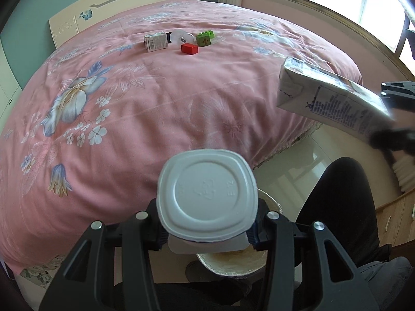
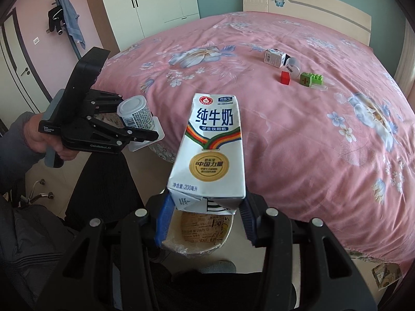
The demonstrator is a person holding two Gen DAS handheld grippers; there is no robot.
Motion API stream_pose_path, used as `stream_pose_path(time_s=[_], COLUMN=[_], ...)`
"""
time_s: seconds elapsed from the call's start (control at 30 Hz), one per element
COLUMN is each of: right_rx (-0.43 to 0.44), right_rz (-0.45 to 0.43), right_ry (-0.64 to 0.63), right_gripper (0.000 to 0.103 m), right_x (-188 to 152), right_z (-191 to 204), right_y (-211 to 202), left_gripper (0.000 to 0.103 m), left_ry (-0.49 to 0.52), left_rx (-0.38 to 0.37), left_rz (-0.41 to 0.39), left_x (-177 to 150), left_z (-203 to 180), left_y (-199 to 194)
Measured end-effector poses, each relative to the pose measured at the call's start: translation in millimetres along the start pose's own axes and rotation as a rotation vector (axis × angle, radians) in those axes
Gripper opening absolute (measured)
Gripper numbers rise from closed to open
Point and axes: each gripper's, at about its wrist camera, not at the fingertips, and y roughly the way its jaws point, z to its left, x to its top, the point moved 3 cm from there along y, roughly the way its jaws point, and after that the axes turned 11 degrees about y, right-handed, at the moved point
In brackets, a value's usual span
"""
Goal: Collect trash
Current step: 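Carry the yogurt cup and milk carton with both tools over the white bin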
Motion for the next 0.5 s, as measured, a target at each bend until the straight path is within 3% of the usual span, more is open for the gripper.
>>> stream_pose_path(time_s=[0.5], right_rx=[0.043], right_rz=[0.127], right_ry=[0.009], right_gripper=[0.047], right_x=[-52], right_z=[20], right_y=[37], left_gripper=[0.049], left_ry=[-0.026], left_rx=[-0.1], left_rz=[0.106], left_x=[-62], left_z=[-40], left_y=[32])
